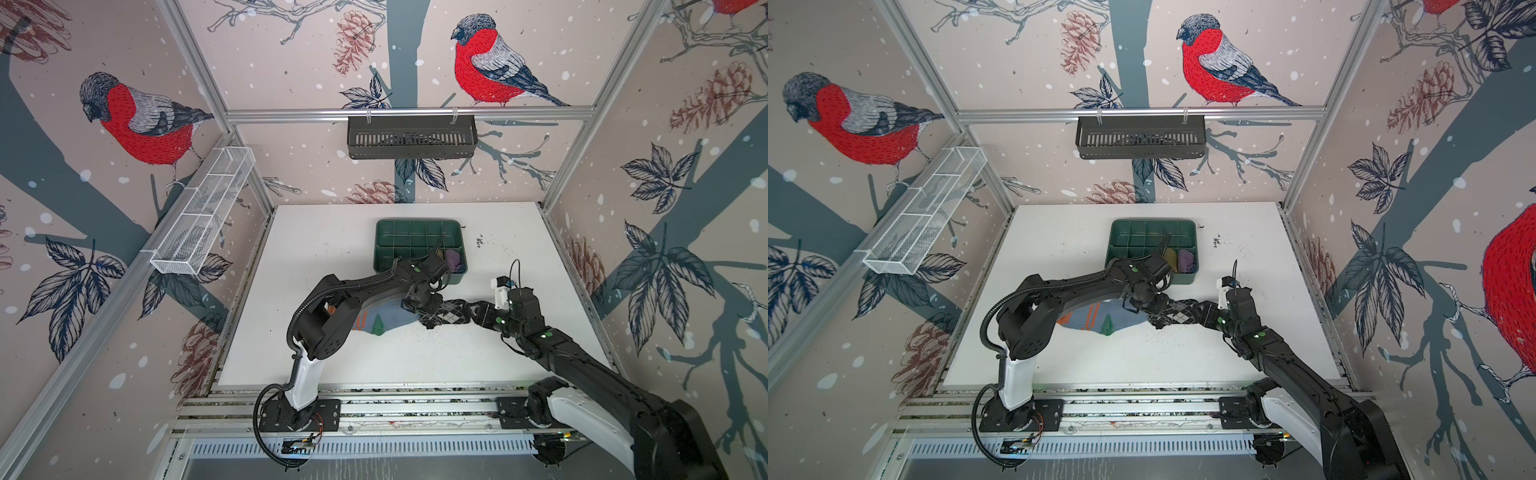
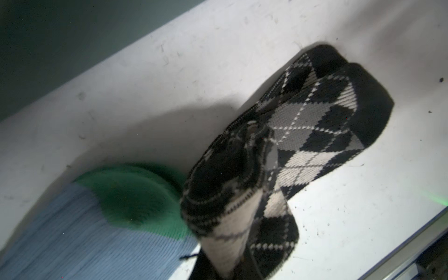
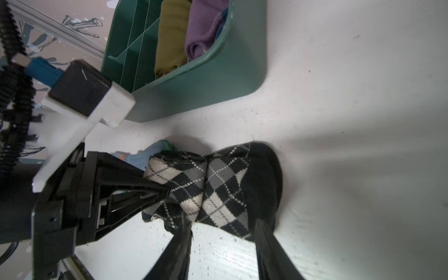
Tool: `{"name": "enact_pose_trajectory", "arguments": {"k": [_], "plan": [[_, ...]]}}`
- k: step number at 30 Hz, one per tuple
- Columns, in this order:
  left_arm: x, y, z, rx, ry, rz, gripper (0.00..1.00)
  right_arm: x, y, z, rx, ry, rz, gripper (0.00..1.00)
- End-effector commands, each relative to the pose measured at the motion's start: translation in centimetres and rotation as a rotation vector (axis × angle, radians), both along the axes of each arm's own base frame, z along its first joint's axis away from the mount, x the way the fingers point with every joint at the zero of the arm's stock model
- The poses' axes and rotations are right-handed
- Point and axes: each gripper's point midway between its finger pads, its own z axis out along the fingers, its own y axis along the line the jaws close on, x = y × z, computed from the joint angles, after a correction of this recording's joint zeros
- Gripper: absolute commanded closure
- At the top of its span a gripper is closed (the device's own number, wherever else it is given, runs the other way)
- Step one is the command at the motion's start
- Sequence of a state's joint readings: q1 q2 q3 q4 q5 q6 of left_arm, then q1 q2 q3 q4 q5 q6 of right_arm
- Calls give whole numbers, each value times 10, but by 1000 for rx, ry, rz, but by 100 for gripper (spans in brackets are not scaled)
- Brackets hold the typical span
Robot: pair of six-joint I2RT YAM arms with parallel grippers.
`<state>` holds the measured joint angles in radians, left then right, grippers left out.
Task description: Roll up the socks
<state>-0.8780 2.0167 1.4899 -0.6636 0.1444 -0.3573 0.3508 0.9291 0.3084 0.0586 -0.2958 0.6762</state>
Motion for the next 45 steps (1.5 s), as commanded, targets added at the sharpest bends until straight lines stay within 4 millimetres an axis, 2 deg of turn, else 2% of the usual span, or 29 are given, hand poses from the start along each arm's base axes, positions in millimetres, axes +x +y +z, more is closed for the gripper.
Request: {"name": "enact_pose_trajectory", "arguments": {"k": [1, 3, 7, 9, 14, 23, 27, 31, 35, 44, 45], "plan": [[-5, 15, -4, 87, 15, -18, 100, 10, -11, 1, -43, -39, -35, 54], [-5, 15, -5, 98, 18, -23, 100, 17, -12, -2, -47, -25, -31, 57], [0, 15, 0, 126, 5, -29, 100, 22, 4, -5, -22, 11, 64, 81], [3, 15, 2, 140, 2, -33, 100, 22, 13, -4, 7, 11, 105, 85], [5, 15, 2, 156, 3, -35, 100, 14, 24, -10, 37, 31, 158, 89], [9, 15, 6, 179, -12, -31, 100, 4, 26, -41, 33, 124, 182, 91], [11, 12, 11, 197, -29, -34, 100, 4, 28, -49, 32, 146, 186, 93], [13, 4, 16, 225, -54, -44, 100, -6, 29, -56, 39, 177, 196, 94], [12, -5, 19, 292, -85, -68, 100, -14, 25, -56, 47, 175, 182, 94], [8, -14, 16, 472, -141, -117, 100, -14, 25, -54, 64, 169, 171, 93], [8, -13, 16, 488, -145, -118, 100, -12, 25, -45, 77, 141, 171, 92]]}}
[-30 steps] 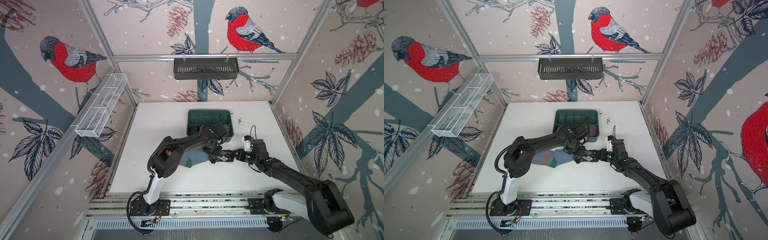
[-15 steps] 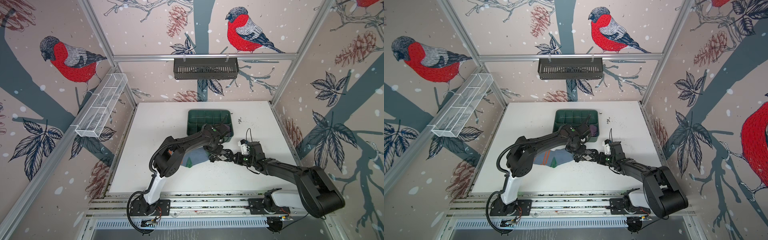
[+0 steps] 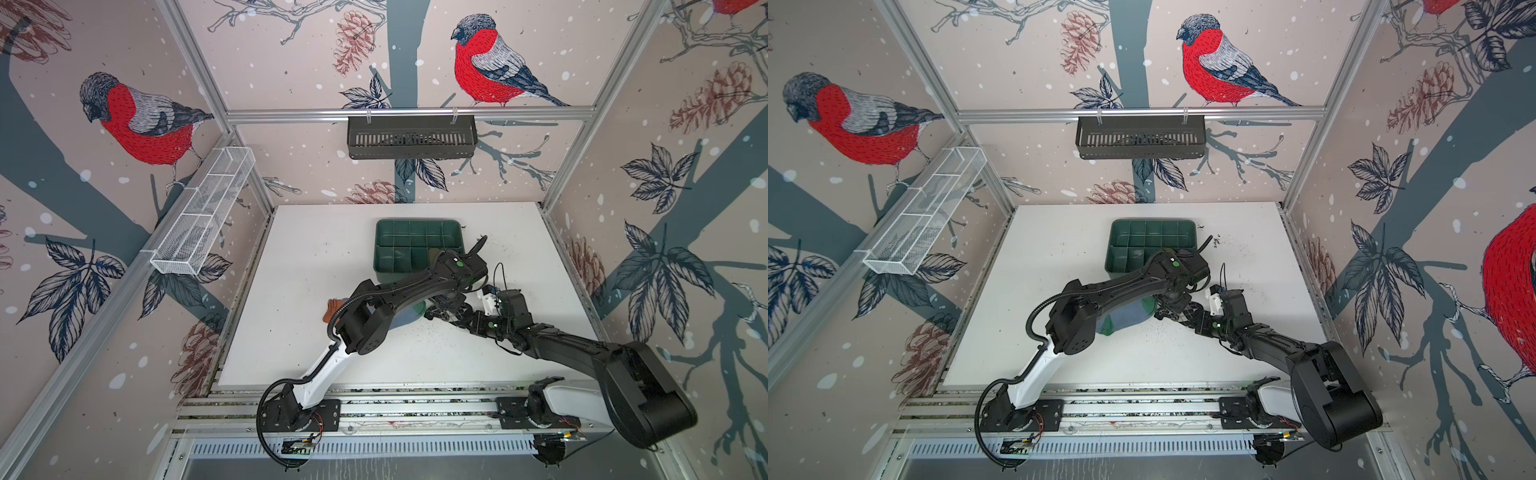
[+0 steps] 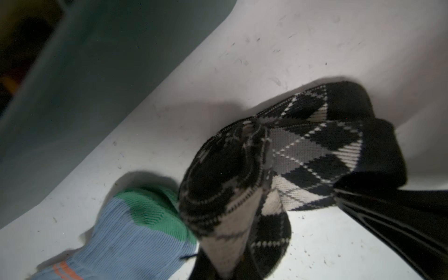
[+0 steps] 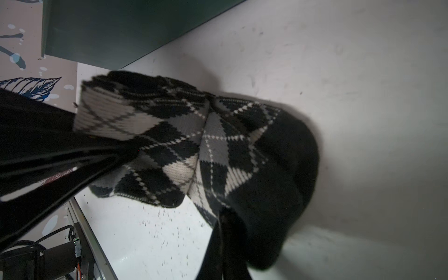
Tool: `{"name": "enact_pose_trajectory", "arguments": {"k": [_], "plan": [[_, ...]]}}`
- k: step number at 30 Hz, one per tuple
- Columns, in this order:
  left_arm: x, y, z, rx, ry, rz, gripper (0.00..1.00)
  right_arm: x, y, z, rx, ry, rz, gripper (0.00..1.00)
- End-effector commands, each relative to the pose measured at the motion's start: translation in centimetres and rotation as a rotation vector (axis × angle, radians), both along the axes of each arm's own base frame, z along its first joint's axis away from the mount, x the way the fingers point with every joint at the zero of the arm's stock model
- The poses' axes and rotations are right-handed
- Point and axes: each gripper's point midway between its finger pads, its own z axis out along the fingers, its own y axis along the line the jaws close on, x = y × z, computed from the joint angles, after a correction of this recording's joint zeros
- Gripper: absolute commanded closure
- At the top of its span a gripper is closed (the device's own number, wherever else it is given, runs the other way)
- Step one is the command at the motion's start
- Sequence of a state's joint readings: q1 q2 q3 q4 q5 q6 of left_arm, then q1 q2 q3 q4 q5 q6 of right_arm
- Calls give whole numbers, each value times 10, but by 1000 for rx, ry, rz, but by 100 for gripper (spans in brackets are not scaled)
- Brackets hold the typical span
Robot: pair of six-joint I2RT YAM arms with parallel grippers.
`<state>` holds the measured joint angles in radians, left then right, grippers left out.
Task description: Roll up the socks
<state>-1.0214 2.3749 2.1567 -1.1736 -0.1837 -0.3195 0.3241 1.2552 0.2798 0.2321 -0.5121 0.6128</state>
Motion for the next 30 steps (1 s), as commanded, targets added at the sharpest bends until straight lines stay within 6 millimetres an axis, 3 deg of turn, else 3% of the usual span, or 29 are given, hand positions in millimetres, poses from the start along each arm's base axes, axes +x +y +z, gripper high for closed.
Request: {"name": "enact_pose_trajectory", "arguments": {"k": [1, 8, 18, 27, 30], "plan": [[-6, 25, 3, 137, -5, 10, 100, 5, 2, 16, 47, -44, -13, 92], [-11, 11, 10, 50, 23, -2, 100, 13, 12, 36, 141, -85, -15, 92], [-17, 3, 12, 0, 54, -16, 100, 20, 32, 29, 169, -58, 23, 94], [-23, -5, 12, -58, 77, -34, 100, 28, 39, 13, 181, -18, 16, 95], [-24, -9, 14, -82, 86, -40, 94, 28, 42, 11, 199, -6, 21, 95]]}}
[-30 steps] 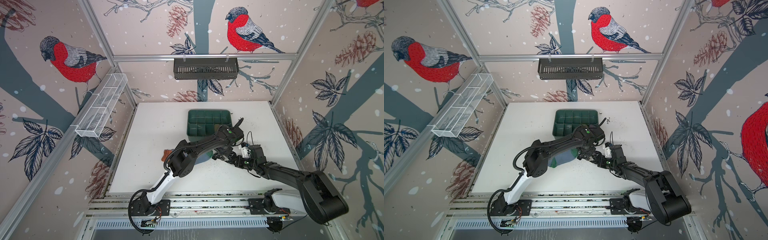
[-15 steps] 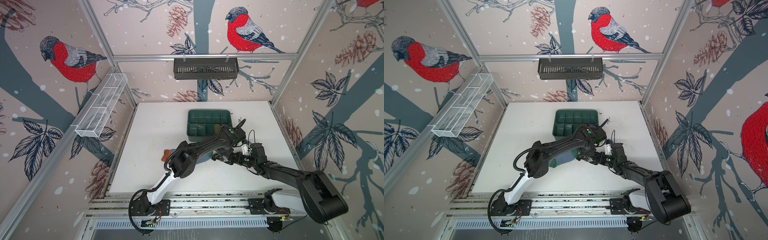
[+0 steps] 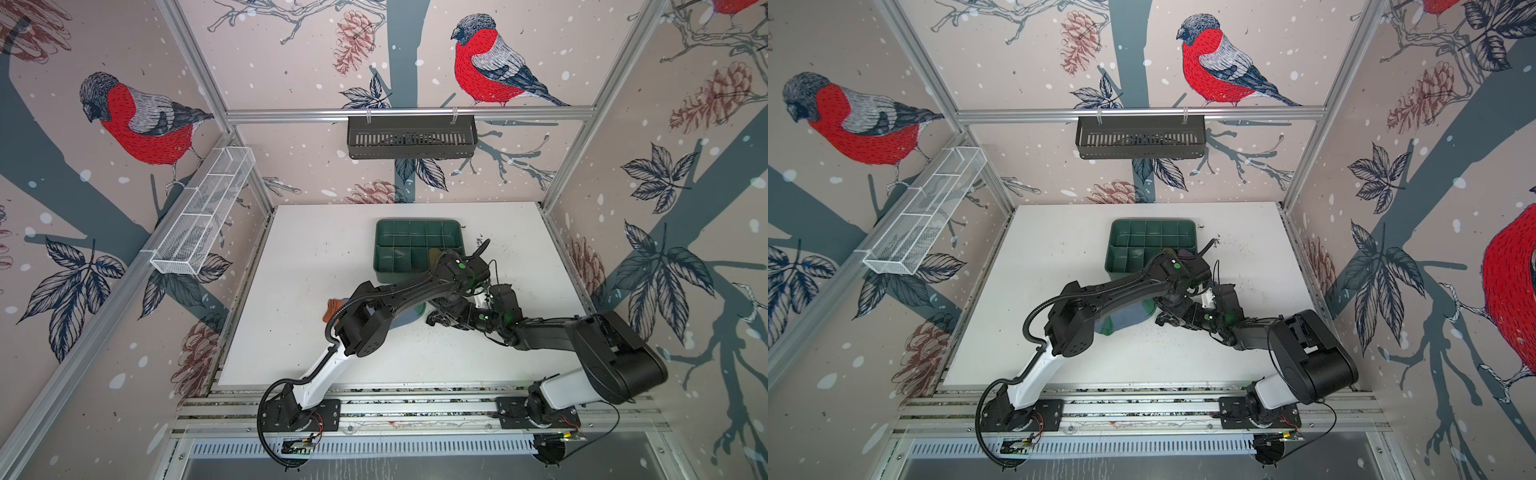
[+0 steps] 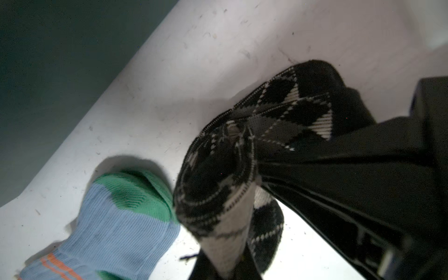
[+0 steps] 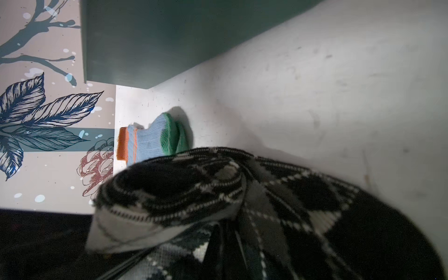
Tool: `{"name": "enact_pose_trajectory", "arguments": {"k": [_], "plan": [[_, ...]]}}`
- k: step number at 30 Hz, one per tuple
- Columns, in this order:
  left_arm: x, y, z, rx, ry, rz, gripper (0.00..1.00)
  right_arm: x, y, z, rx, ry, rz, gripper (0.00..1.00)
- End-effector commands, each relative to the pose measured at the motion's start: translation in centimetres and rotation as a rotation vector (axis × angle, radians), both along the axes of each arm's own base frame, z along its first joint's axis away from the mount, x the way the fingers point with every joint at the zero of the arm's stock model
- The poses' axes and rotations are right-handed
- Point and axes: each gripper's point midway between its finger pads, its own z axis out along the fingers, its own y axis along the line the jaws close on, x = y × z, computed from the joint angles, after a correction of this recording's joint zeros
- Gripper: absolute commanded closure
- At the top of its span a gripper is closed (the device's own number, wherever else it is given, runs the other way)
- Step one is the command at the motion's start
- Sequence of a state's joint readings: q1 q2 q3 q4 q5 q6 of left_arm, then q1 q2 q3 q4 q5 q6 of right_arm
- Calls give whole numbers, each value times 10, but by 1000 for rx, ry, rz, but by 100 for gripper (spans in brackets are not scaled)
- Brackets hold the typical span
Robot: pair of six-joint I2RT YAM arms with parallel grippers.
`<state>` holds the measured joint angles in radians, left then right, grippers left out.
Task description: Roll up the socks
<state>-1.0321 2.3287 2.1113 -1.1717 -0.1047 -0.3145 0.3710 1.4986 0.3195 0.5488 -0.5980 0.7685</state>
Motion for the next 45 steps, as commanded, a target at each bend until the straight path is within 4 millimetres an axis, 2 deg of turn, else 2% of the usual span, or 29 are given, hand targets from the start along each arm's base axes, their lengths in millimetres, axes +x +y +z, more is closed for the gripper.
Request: {"name": "enact_pose_trajectory", "arguments": {"k": [1, 6, 9, 12, 20, 22, 24, 29, 40, 45], "plan": [[-6, -8, 8, -56, 28, -21, 91, 8, 7, 10, 53, -29, 4, 95], [-16, -30, 12, -181, 87, -62, 79, 9, 11, 13, 73, -32, 14, 95], [-22, -46, 17, -288, 133, -89, 78, 8, 10, 12, 74, -28, 13, 95], [-21, -52, 20, -375, 164, -86, 78, 8, 7, 10, 72, -22, 5, 95], [-14, -41, 12, -456, 202, -40, 79, 7, -3, 0, 50, 8, -7, 83], [-12, -42, 11, -485, 208, -35, 79, 7, -6, -3, 46, 18, -15, 70], [-8, -40, 8, -481, 204, -22, 80, 6, -8, -3, 41, 25, -14, 65], [-4, -32, -3, -449, 208, -4, 82, 5, -15, 5, -7, -1, -12, 64], [2, -23, -11, -413, 196, 18, 83, 5, -25, 19, -81, -41, -20, 64], [3, -20, -8, -411, 190, 23, 84, 11, -45, 31, -170, -91, -85, 67]]}}
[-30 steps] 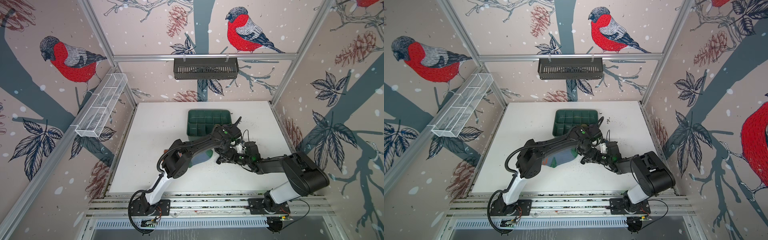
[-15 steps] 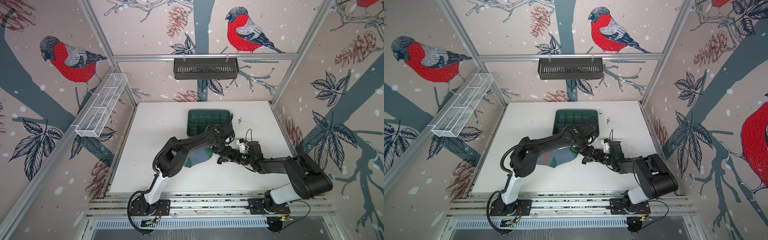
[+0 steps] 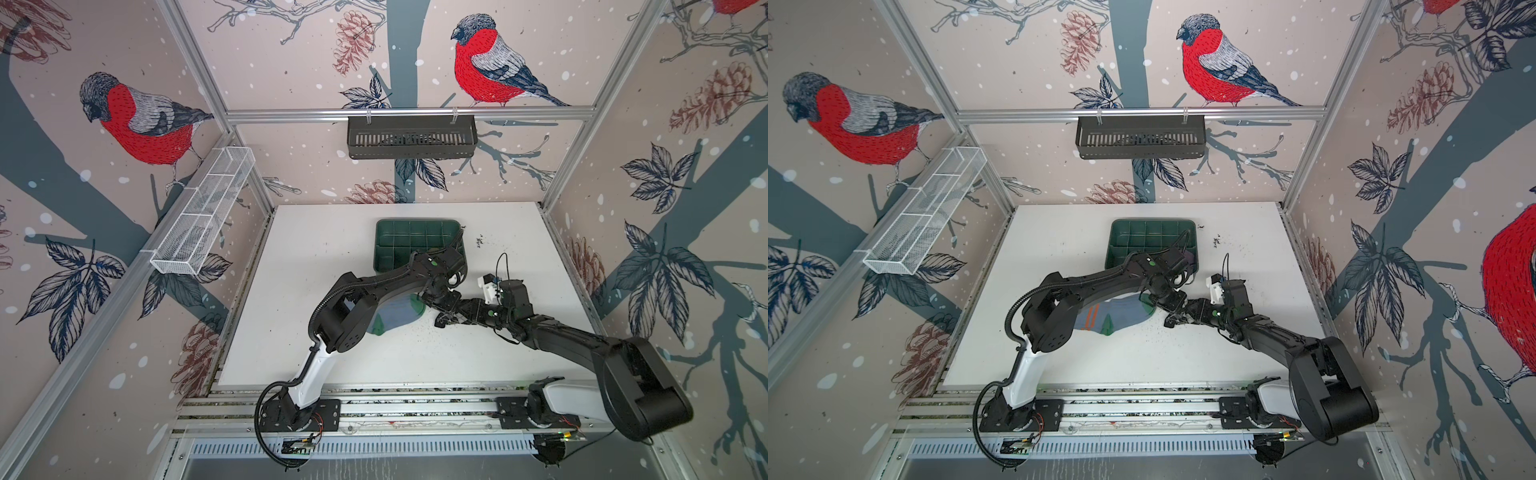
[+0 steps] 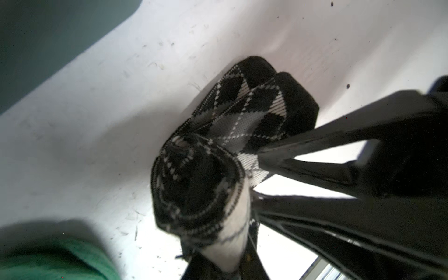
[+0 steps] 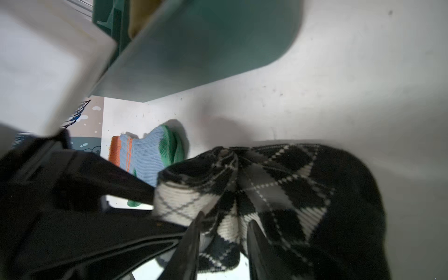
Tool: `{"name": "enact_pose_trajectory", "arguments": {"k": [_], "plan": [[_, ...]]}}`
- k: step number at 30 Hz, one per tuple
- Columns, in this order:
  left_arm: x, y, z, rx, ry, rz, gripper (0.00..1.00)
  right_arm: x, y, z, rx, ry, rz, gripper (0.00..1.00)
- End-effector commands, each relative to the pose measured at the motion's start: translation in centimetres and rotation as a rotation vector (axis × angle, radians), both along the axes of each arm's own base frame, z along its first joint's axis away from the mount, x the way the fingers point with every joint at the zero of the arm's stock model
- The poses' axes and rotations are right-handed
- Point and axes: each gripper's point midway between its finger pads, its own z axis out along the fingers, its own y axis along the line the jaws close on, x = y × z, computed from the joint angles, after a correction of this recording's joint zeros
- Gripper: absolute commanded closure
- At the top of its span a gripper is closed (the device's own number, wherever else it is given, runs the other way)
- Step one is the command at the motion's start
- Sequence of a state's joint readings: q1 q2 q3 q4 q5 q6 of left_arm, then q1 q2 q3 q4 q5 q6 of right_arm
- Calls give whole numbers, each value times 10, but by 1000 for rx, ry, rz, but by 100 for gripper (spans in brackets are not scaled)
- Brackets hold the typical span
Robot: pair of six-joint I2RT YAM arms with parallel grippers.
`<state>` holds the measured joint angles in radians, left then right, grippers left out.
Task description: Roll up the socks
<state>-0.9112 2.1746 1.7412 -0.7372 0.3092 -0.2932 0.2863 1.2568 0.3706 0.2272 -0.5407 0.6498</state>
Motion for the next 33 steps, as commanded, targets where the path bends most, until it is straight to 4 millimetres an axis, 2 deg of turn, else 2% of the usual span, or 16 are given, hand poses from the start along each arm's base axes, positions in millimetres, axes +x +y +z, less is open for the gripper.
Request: {"name": "enact_pose_trajectory", "arguments": {"k": [1, 5, 8, 11, 19, 26, 33], "plan": [[4, 0, 4, -5, -17, 12, 84, 3, -17, 1, -94, -25, -43, 67], [5, 1, 5, 5, -21, 11, 84, 8, -35, 5, -149, -50, -107, 67], [5, 0, 6, 4, -21, 10, 84, 8, -40, 2, -168, -37, -119, 60], [5, -1, 6, 18, -21, 8, 84, 7, -42, -6, -179, -16, -124, 60], [2, -10, 1, 77, -29, -25, 85, 6, -42, -11, -164, -6, -122, 78], [3, -15, 3, 117, -44, -40, 85, 3, -46, -26, -159, 36, -127, 82], [1, -31, 9, 104, -50, -65, 83, -2, -38, -46, -108, 99, -98, 87]]}}
